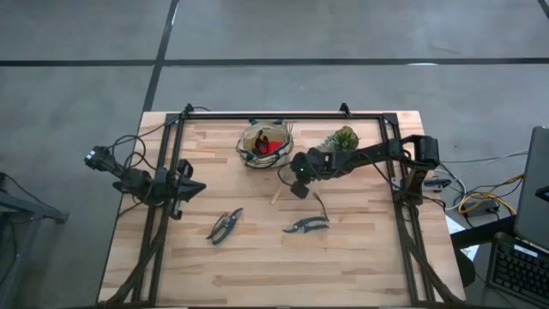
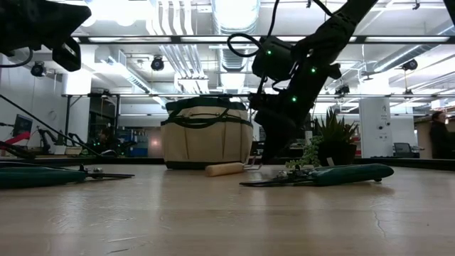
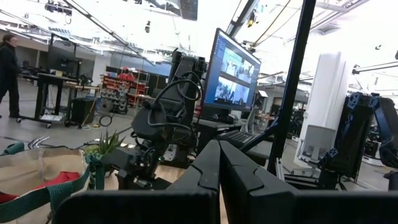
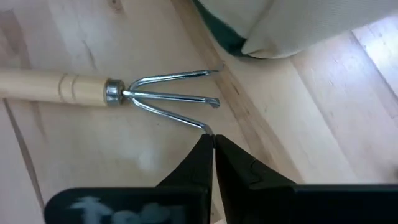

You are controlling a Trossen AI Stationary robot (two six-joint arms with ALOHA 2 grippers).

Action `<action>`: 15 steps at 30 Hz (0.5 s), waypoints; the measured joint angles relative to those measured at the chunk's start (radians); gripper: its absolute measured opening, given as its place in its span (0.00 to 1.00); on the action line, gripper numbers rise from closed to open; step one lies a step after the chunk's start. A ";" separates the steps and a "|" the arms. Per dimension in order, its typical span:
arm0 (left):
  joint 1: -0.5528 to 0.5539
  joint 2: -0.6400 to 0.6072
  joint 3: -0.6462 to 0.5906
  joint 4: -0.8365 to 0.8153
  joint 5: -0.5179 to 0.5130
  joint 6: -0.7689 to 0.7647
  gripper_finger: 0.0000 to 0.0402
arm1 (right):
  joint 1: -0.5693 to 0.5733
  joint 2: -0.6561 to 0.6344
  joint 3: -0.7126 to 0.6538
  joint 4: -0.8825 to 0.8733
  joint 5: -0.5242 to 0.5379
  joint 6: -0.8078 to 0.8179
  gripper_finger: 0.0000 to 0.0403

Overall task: Pick & Place Garden tools in Gardening bag
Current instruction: Put the hand rake into the gardening bag

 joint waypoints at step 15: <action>0.000 0.036 0.000 0.006 -0.017 -0.089 0.08 | 0.200 -0.020 0.077 0.000 0.274 -0.265 0.02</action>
